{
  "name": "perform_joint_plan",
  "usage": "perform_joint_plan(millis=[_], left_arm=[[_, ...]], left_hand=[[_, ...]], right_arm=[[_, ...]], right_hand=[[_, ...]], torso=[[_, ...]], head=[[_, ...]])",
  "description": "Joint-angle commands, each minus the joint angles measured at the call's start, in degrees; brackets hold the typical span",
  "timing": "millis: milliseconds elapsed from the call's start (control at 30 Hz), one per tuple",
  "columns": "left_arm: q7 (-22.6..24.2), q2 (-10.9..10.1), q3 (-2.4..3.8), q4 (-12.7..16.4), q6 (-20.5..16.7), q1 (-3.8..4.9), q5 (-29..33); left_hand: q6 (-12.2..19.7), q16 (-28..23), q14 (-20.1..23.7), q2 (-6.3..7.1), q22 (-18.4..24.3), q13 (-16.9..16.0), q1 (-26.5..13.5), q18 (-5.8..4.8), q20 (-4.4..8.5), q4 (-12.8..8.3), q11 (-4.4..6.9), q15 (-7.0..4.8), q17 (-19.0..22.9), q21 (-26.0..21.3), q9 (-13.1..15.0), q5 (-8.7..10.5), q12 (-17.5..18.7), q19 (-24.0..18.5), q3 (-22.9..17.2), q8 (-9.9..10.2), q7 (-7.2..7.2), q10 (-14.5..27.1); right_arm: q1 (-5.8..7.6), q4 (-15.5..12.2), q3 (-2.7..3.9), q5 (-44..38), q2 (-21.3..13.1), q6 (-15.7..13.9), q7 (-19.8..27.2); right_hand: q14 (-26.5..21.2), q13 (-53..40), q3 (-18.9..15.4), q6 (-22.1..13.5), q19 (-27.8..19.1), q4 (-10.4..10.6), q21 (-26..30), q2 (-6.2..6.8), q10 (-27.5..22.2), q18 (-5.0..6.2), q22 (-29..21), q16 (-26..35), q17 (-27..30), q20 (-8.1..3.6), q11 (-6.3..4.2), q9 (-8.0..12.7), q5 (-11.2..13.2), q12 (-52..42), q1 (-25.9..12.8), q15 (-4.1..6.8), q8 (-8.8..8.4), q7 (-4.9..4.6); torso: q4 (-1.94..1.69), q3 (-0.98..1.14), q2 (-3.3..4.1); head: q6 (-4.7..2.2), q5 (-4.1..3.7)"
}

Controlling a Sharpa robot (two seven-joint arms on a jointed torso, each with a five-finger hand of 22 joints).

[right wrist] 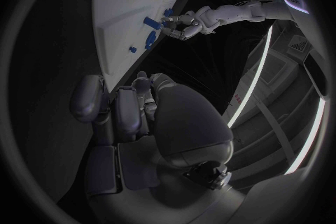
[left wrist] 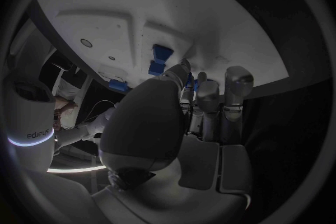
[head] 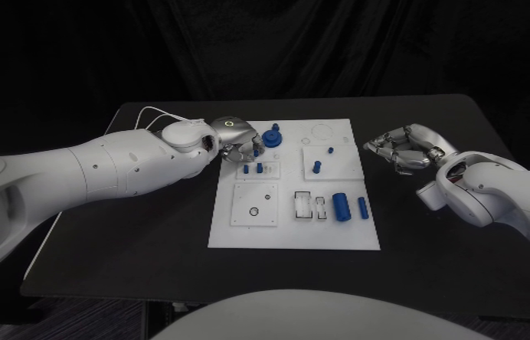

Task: Assemble the parts on the task board

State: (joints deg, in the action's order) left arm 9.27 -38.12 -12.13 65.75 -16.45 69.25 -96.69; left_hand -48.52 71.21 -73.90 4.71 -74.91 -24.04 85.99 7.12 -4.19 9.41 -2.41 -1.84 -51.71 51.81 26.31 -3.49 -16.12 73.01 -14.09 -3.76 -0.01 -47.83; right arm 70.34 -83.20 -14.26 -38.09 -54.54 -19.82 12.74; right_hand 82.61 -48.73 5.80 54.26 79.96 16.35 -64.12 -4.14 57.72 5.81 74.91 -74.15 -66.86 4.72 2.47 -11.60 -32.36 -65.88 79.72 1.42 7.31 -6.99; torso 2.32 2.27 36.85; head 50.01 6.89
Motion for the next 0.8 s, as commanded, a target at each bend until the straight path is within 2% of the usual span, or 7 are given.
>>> perform_joint_plan(millis=[33,367,433,467,533,700,800], left_arm=[[-0.4,0.0,0.04,0.0,0.1,-0.11,-0.1],[-1.5,-2.3,0.04,0.0,-5.5,-0.09,-0.1],[-1.7,-3.8,0.04,1.0,-7.2,-0.03,-0.1],[-1.8,-4.7,0.05,1.8,-8.4,0.04,-0.1],[-1.9,-6.5,0.06,3.0,-10.7,0.22,-0.1],[-2.2,-10.5,0.09,5.5,-15.5,0.82,0.6],[-2.0,-12.0,0.09,6.5,-16.7,1.06,3.9]], left_hand=[[0.7,-0.5,0.6,0.25,-1.7,0.1,0.0,0.37,-0.06,0.1,0.02,-0.1,0.1,-0.4,-0.1,0.13,0.4,-0.4,0.0,0.3,0.1,0.4],[1.2,-1.6,1.7,0.87,-1.4,0.1,0.6,0.56,-0.14,-0.4,0.03,-0.01,2.1,-1.7,-0.5,-0.4,0.4,-0.9,0.1,0.2,0.28,0.2],[4.1,-4.5,3.8,1.16,-0.8,0.2,1.1,0.78,-0.29,-0.6,-0.05,0.09,5.9,-3.8,-1.2,-0.3,0.4,-1.8,0.0,0.3,0.3,-0.1],[4.7,-5.2,4.3,1.24,-0.7,0.2,1.1,0.79,-0.33,-0.6,-0.06,0.11,6.7,-4.1,-1.4,-0.3,0.4,-2.0,0.0,0.3,0.22,-0.2],[6.0,-8.4,6.9,1.46,0.4,0.3,1.3,1.32,-0.46,-0.6,0.18,0.18,11.0,-8.0,-1.7,-0.42,0.4,-3.9,-0.1,0.1,-0.24,-0.2],[10.6,-14.7,11.2,2.16,2.8,0.2,1.3,2.2,-0.8,-0.1,0.15,0.46,18.0,-15.4,-3.6,-0.48,0.6,-6.9,0.1,0.3,-0.45,1.0],[21.3,-20.9,14.9,3.22,5.3,-0.1,2.8,3.03,-1.2,2.2,-0.13,1.11,20.6,-23.0,-9.6,-0.49,0.8,-9.6,0.9,0.7,-1.33,4.7]], right_arm=[[-0.18,0.0,0.04,-0.2,0.0,0.6,-0.7],[0.22,-0.4,0.06,-0.5,-0.9,0.3,-1.2],[0.91,-0.8,0.06,-1.4,-1.2,0.1,-1.6],[1.48,-1.1,0.06,-2.2,-1.3,-0.1,-1.9],[2.77,-1.6,0.07,-4.0,-1.3,-0.3,-2.7],[6.35,-2.2,0.07,-7.4,-0.4,0.3,-5.5],[7.6,-2.2,0.07,-8.5,0.1,1.1,-7.1]], right_hand=[[-0.1,0.0,0.3,0.2,-0.1,0.0,0.2,-0.21,-0.2,-0.2,6.2,0.2,0.1,-0.16,0.03,-0.1,-0.2,0.2,0.4,0.14,-0.24,-0.12],[-0.5,3.3,0.5,0.2,-0.5,0.0,1.1,0.35,-3.3,-0.04,5.9,0.8,0.8,-0.1,0.14,-0.1,-0.1,2.6,0.5,0.04,-0.24,-0.21],[-0.7,5.3,0.7,0.3,-0.6,0.0,1.4,0.69,-5.2,0.0,5.9,1.0,1.1,-0.04,0.19,-0.2,0.0,4.2,0.7,-0.02,-0.21,-0.22],[-0.8,6.0,0.7,3.5,-0.7,-0.7,1.5,1.26,-5.8,0.04,5.9,0.9,1.1,-0.09,-0.27,-1.3,0.4,4.9,1.3,0.19,1.81,0.59],[-0.8,8.1,0.6,3.7,-0.7,-1.3,1.6,2.09,-7.3,0.08,5.9,1.0,1.2,-0.37,-0.58,-2.0,1.0,6.5,2.0,0.57,2.74,0.96],[-1.4,10.2,1.0,0.2,-1.3,-2.0,3.1,3.29,-9.6,0.21,5.6,1.8,2.4,-0.24,0.13,-2.6,1.5,9.6,3.7,0.1,2.93,0.02],[-2.0,11.4,1.4,-1.2,-1.9,-2.3,4.4,3.77,-10.9,0.41,5.3,2.4,3.3,0.1,0.61,-2.9,1.6,11.4,4.5,-0.31,3.28,-0.48]], torso=[[0.01,-0.02,-0.04],[0.03,-0.05,0.01],[0.0,-0.05,0.02],[-0.02,-0.05,0.03],[-0.05,-0.06,0.04],[0.11,-0.17,0.03],[0.11,-0.21,-0.01]], head=[[-0.01,0.05],[-0.01,-0.68],[-0.01,-1.17],[-0.01,-1.31],[-0.01,-1.33],[-0.01,-0.67],[-0.01,-0.32]])
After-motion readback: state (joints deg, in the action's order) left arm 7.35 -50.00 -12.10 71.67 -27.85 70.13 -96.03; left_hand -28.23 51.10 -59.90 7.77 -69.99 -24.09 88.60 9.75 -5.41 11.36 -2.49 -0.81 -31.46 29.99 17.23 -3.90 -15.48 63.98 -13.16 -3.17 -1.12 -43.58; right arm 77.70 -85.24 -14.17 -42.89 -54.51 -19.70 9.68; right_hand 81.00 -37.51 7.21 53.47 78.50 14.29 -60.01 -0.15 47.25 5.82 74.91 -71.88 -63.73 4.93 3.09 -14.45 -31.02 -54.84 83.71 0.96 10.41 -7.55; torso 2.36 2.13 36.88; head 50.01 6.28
